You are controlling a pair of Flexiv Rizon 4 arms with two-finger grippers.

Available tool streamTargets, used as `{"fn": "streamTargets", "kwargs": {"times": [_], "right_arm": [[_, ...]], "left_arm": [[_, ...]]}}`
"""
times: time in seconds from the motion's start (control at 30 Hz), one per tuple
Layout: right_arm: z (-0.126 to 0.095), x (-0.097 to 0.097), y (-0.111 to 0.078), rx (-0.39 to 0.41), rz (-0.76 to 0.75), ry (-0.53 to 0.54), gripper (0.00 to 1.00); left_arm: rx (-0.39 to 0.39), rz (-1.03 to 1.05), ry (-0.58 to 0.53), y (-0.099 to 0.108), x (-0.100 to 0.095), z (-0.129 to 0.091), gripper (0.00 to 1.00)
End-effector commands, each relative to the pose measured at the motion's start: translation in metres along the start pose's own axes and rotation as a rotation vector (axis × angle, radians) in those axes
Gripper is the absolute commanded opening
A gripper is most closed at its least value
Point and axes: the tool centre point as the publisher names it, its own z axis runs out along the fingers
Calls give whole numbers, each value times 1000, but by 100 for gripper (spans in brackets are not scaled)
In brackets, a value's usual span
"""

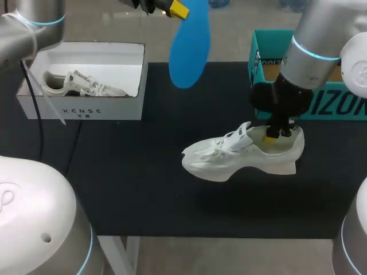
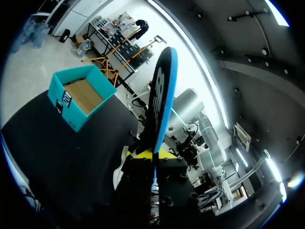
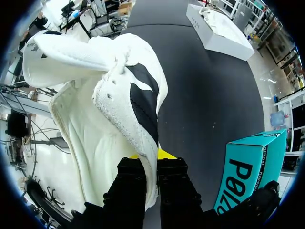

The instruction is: Take the shoe out of the shoebox, open the shoe tongue, remove and reinsert the insole, then place the shoe into the shoebox

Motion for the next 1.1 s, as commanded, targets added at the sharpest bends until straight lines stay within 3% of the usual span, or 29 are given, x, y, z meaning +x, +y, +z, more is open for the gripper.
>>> {"fn": "streamTargets", "kwargs": {"times": [0.03, 0.2, 0.27, 0.3, 0.5, 0.57, 0.7, 0.8, 0.93, 1.1], "right_arm": [[-1, 1, 0, -1, 0, -1, 0], [-1, 1, 0, -1, 0, -1, 0], [-3, 3, -4, -44, 143, -31, 0], [-3, 5, -9, -20, 290, -48, 0], [-8, 25, -24, -84, 638, -170, 0], [-8, 30, -28, -163, 703, -218, 0], [-6, 41, -37, -200, 827, -297, 0], [-7, 45, -43, -250, 869, -326, 0], [-8, 45, -45, -212, 871, -274, 0], [-7, 44, -43, -232, 843, -255, 0]], "left_arm": [[-2, 1, 1, -1, -1, 0, 0], [-2, 1, 1, -1, -1, 0, 0], [-2, 1, 1, -1, -1, 0, 0], [-2, 1, 1, -1, -1, 0, 0], [-2, 1, 1, -1, -1, 0, 0], [-2, 1, 1, -1, -1, 0, 0], [-2, 1, 1, -1, -1, 0, 0], [-2, 1, 1, -1, -1, 0, 0], [-2, 1, 1, -1, -1, 0, 0], [-2, 1, 1, -1, -1, 0, 0]]}}
